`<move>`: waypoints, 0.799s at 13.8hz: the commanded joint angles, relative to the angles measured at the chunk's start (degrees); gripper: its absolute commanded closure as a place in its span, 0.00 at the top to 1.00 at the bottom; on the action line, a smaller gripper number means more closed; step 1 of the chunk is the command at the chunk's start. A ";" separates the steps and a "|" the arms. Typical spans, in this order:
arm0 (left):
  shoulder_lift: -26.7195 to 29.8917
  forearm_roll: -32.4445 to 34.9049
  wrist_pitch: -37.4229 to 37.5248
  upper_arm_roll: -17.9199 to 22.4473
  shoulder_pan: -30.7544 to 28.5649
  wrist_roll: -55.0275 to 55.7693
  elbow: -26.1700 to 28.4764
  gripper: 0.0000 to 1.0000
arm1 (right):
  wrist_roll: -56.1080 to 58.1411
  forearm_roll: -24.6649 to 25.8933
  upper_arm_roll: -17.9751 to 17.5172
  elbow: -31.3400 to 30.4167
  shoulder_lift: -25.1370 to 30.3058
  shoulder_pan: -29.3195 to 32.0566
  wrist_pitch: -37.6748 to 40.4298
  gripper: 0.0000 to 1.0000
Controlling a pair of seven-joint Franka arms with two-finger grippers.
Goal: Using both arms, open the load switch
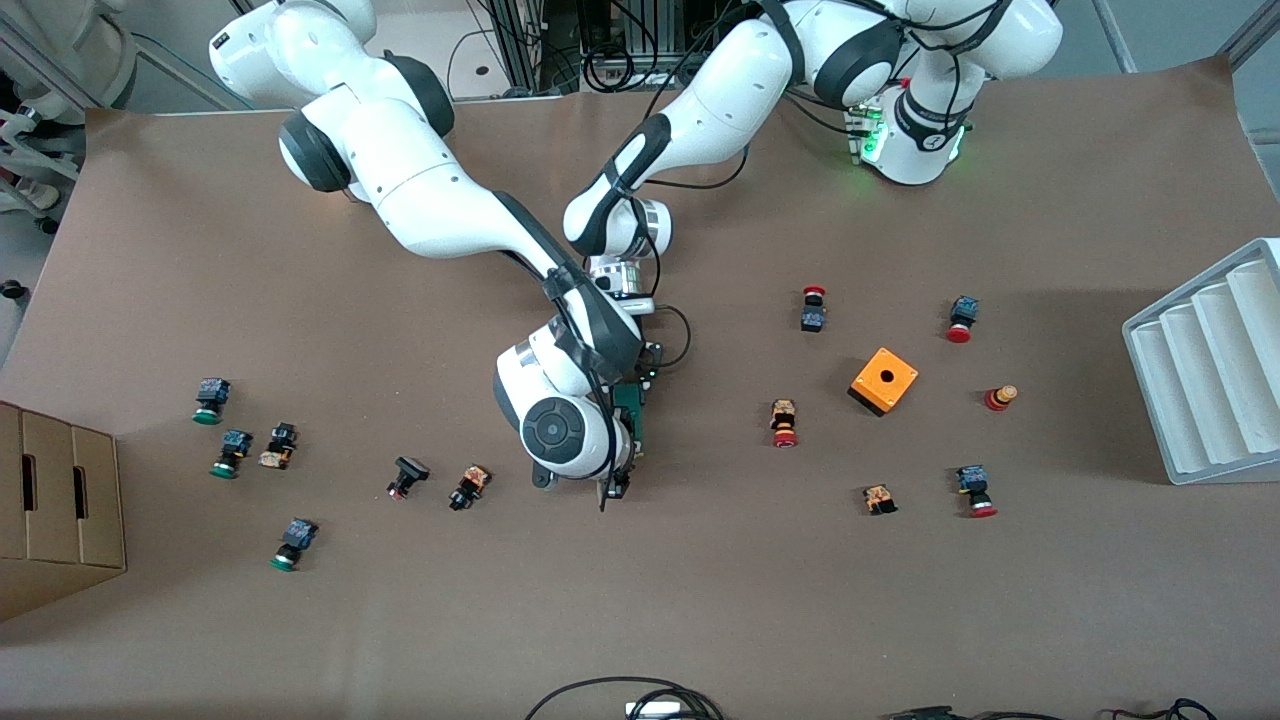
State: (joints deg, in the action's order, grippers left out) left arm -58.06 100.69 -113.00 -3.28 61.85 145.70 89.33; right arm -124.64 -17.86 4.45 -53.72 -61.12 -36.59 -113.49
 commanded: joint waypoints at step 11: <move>-0.91 0.47 -0.21 -0.23 -0.42 -1.03 -1.43 0.53 | -0.78 -1.73 -0.14 1.51 -1.02 0.38 0.81 0.26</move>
State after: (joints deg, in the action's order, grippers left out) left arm -58.08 100.69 -112.99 -3.28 61.85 145.68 89.33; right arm -124.64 -17.87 4.40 -53.72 -61.10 -36.59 -113.49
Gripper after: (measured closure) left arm 0.467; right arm 0.789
